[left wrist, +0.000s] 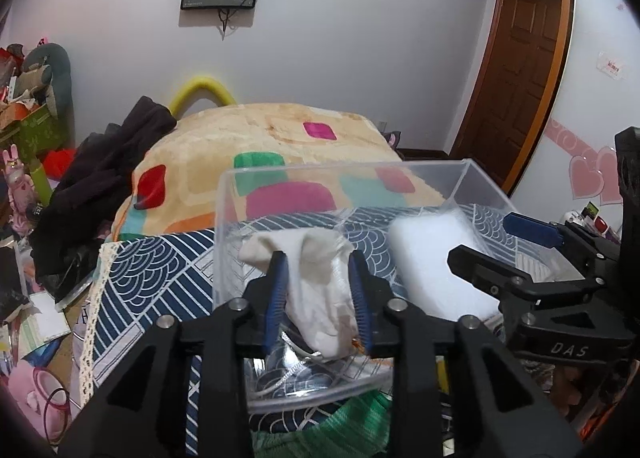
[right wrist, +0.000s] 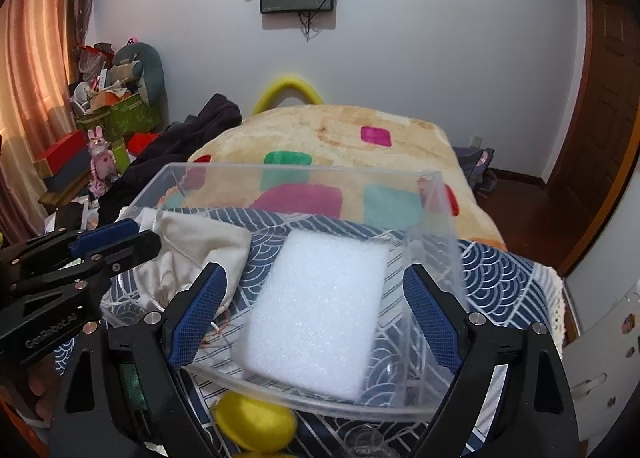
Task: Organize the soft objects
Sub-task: 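Carry the bag and foam block into the clear box and open both tools, then grasp the green knit glove with the left tool while the right tool grasps the steel-wool bag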
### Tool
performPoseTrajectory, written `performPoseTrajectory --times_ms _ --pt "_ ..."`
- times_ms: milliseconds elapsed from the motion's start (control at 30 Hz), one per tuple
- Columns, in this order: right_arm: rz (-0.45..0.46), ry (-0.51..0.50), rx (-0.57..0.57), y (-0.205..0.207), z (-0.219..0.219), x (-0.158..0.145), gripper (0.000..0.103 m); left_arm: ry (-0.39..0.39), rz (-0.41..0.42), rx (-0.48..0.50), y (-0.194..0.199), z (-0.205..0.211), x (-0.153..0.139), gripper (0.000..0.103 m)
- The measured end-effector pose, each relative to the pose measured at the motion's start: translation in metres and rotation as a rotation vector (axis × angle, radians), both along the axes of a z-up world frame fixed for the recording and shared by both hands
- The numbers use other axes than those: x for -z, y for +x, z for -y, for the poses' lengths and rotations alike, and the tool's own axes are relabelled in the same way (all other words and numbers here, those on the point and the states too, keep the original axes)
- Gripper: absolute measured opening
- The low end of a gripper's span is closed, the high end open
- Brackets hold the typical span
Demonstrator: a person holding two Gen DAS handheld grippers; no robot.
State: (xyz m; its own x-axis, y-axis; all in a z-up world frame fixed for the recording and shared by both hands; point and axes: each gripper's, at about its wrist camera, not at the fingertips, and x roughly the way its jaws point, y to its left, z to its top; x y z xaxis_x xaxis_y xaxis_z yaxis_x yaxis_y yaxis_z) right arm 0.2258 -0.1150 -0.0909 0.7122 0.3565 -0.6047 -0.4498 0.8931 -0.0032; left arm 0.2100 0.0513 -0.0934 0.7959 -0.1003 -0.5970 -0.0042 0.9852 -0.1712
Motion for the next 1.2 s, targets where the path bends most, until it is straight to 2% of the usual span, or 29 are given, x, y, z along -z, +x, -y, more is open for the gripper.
performPoseTrajectory --times_ms 133,400,600,700,833,1100,1200 --pt "0.027 0.026 -0.001 -0.007 0.004 -0.012 0.090 -0.001 0.027 0.004 -0.012 -0.001 -0.012 0.042" --pt "0.144 0.111 -0.001 -0.038 0.021 -0.049 0.098 0.042 0.138 0.022 -0.051 0.005 -0.048 0.073" --pt "0.213 0.130 0.025 -0.062 0.037 -0.058 0.103 0.075 0.214 0.025 -0.082 0.012 -0.066 0.093" --pt "0.216 0.109 0.047 -0.069 0.043 -0.052 0.103 0.088 0.231 0.014 -0.094 0.012 -0.066 0.097" --pt "0.160 0.081 0.069 -0.069 0.048 -0.032 0.103 0.105 0.209 -0.001 -0.102 0.010 -0.055 0.098" --pt "0.006 0.031 0.126 -0.064 0.063 0.024 0.103 0.066 0.070 -0.035 -0.099 -0.005 -0.011 0.098" --pt "-0.037 0.016 0.155 -0.059 0.068 0.039 0.103 0.087 0.017 -0.041 -0.100 -0.005 0.010 0.098"
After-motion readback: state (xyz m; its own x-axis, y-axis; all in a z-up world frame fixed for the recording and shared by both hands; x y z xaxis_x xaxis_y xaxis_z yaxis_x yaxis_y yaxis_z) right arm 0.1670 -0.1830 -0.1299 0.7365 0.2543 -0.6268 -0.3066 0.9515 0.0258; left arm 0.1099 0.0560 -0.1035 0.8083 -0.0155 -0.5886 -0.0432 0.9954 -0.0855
